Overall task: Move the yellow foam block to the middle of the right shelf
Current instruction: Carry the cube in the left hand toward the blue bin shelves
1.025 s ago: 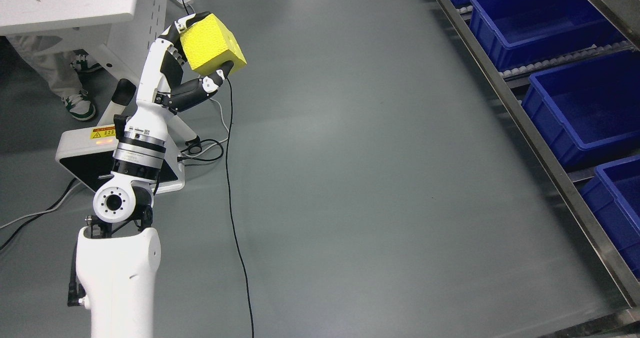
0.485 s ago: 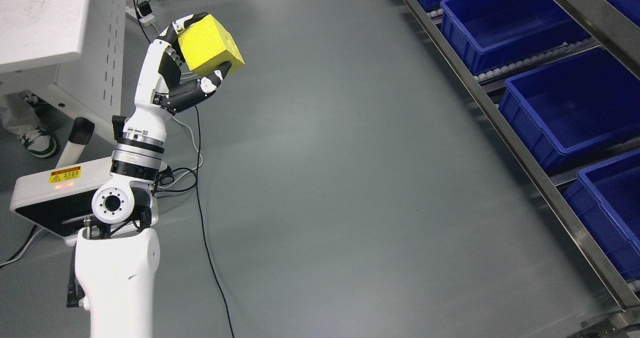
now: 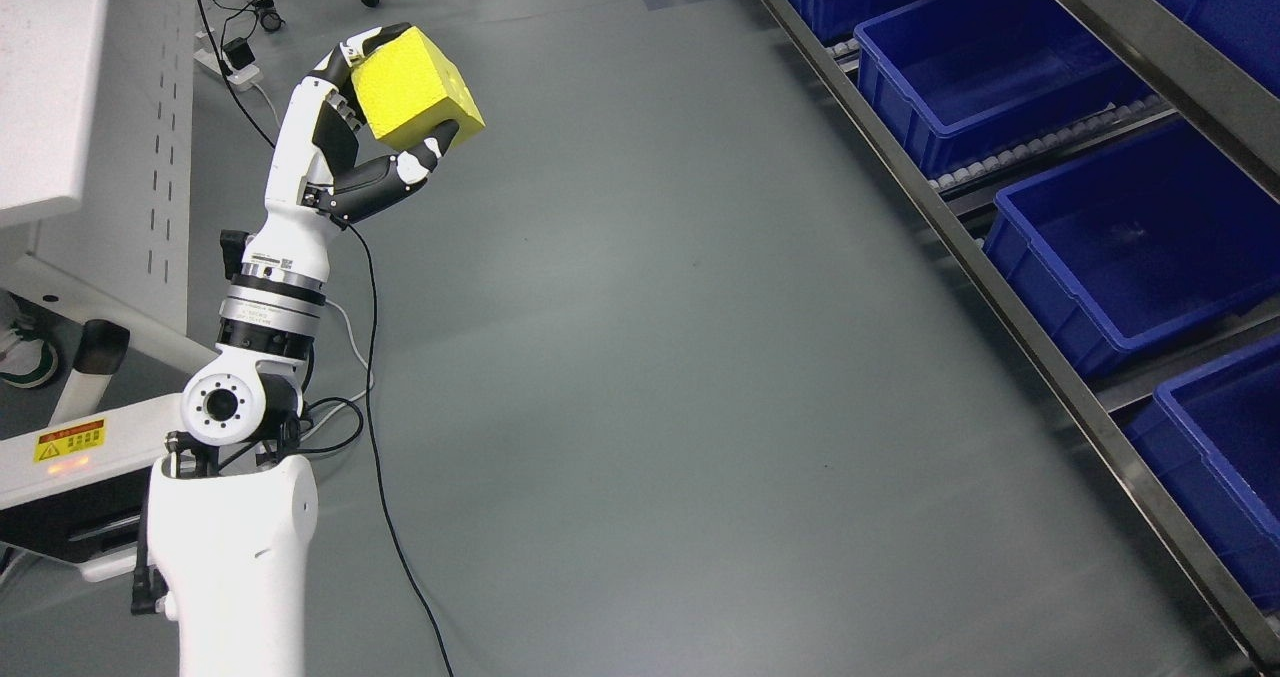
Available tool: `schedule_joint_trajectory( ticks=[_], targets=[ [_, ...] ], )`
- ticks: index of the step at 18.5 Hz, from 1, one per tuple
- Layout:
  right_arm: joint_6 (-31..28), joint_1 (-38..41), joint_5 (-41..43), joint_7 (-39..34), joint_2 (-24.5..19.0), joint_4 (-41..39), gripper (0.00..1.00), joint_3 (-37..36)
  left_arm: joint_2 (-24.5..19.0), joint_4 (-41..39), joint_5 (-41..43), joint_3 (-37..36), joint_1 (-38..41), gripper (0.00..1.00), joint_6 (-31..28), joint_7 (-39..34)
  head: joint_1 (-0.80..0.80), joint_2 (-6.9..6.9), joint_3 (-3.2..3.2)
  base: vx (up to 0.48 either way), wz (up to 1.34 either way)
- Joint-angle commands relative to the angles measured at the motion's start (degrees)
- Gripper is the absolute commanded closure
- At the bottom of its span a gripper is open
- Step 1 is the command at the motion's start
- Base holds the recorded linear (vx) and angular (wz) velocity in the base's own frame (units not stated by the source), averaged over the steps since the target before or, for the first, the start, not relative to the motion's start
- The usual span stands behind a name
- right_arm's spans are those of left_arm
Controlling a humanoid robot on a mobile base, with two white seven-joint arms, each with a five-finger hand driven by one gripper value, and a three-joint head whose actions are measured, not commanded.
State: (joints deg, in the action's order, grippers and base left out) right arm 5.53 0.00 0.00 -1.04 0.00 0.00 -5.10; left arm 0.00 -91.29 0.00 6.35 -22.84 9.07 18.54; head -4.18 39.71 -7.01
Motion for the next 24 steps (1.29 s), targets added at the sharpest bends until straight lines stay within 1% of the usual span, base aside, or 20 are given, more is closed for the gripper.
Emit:
schedule_joint_trajectory(
  ticks=[1, 11, 24],
  targets=[
    [0.01, -0.09, 0.09, -0.02, 1.00, -1.00, 0.00, 0.00, -1.00, -0.03, 0.26, 0.25, 0.17, 0.46, -0.02, 0.00, 0.00, 0.00, 0.00, 0.251, -0.03],
    [0.01, -0.18, 0.09, -0.02, 1.00, -1.00, 0.00, 0.00, -1.00, -0.03, 0.26, 0.25, 0.17, 0.46, -0.02, 0.00, 0.00, 0.00, 0.00, 0.291, 0.05],
    [0.01, -0.09, 0.09, -0.02, 1.00, -1.00, 0.00, 0.00, -1.00, -0.03, 0.26, -0.10, -0.45, 0.46, -0.10, 0.00, 0.00, 0.01, 0.00, 0.355, 0.07]
  ],
)
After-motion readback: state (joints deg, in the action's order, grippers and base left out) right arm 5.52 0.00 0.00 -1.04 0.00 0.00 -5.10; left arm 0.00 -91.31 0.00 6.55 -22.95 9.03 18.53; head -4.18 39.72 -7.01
